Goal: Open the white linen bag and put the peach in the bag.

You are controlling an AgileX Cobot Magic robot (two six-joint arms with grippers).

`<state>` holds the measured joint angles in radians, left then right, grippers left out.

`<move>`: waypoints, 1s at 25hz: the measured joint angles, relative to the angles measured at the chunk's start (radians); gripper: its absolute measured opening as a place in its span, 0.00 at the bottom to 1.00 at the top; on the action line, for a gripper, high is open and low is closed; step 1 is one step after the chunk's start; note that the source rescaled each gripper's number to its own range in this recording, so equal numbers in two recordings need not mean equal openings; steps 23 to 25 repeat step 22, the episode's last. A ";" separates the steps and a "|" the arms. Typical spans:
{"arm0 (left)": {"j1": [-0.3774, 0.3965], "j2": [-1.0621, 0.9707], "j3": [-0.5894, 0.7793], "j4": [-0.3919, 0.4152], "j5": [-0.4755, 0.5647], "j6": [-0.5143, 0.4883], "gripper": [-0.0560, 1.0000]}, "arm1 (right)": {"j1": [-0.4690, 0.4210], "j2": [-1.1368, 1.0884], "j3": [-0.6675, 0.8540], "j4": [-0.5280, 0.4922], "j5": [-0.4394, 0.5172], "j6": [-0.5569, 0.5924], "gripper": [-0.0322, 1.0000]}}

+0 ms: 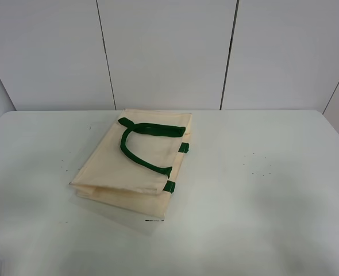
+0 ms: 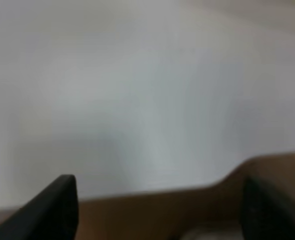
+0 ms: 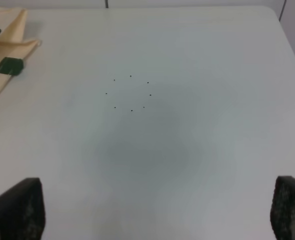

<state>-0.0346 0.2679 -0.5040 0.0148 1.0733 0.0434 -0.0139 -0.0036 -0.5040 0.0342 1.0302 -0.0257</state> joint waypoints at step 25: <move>0.000 -0.272 0.010 -0.006 -0.015 0.001 1.00 | 0.000 0.000 0.000 0.001 0.000 0.000 1.00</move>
